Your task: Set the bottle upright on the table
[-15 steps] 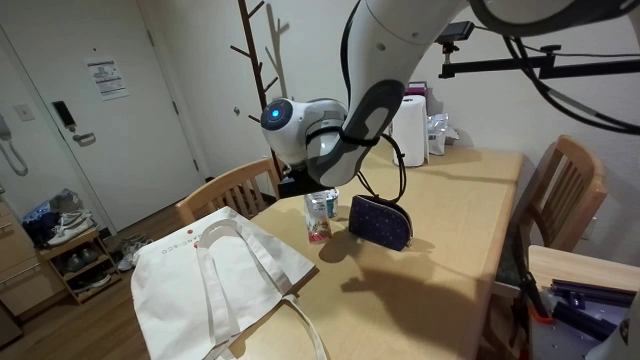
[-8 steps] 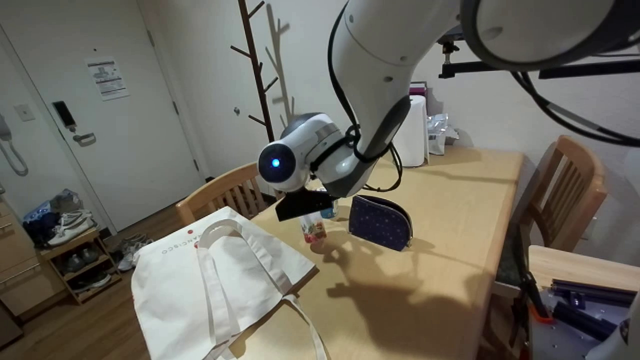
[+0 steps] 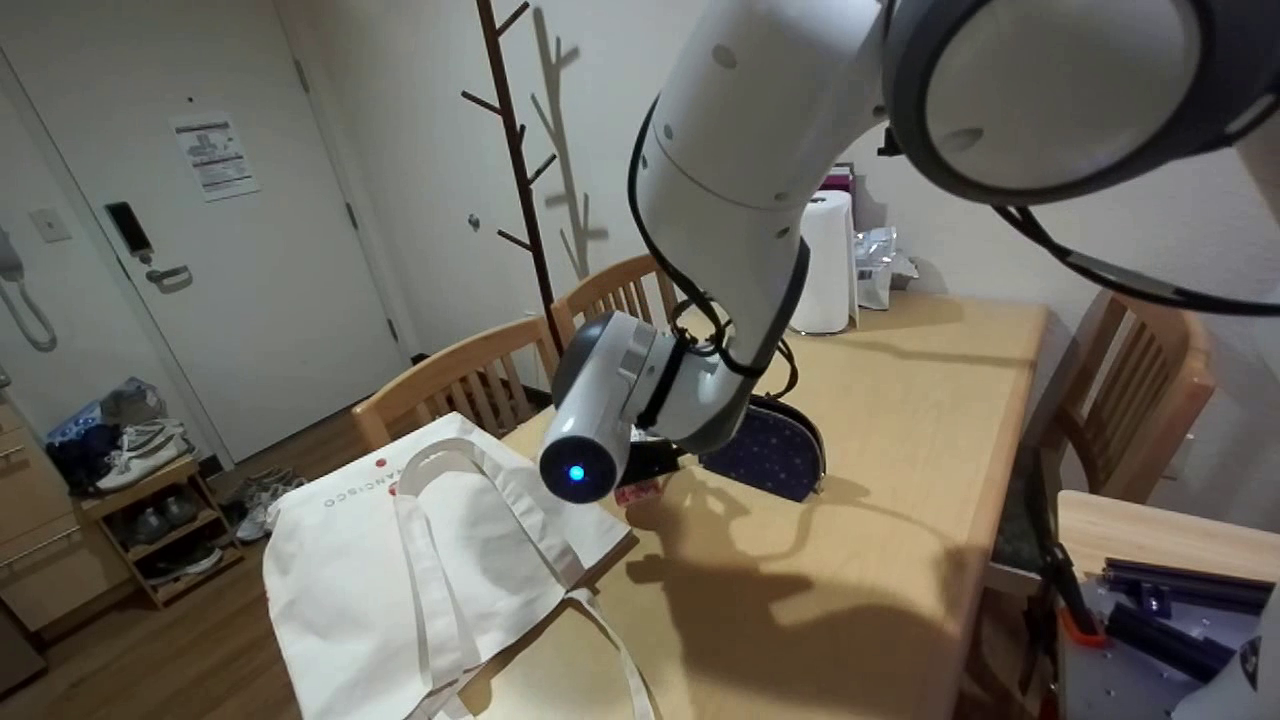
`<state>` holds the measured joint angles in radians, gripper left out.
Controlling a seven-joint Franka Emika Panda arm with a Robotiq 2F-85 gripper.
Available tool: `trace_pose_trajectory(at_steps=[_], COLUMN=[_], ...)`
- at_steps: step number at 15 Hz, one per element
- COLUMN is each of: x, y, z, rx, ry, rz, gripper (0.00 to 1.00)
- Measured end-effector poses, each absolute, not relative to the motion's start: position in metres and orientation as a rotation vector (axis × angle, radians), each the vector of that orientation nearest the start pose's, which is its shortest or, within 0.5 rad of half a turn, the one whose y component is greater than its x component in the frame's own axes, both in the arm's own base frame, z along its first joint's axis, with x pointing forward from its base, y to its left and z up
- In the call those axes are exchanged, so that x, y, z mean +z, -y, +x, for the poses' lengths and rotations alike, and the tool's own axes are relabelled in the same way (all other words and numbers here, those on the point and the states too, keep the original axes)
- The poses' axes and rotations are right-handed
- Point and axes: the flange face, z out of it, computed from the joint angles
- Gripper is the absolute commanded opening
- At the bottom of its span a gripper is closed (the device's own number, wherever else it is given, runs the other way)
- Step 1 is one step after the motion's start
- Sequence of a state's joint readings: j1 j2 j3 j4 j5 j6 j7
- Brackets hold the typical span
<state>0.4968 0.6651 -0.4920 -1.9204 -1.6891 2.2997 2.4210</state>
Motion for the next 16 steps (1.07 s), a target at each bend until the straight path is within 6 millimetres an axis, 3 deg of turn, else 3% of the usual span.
trace_pose_trajectory(at_steps=[2,7,16], x=[0.177,0.188,0.181], y=[0.002,0.002,0.006], z=[0.620,0.617,0.611], rx=[1.386,1.432,1.411], ry=[0.808,0.804,0.861], rz=[1.811,1.672,1.696], gripper=[0.11,0.11,0.11])
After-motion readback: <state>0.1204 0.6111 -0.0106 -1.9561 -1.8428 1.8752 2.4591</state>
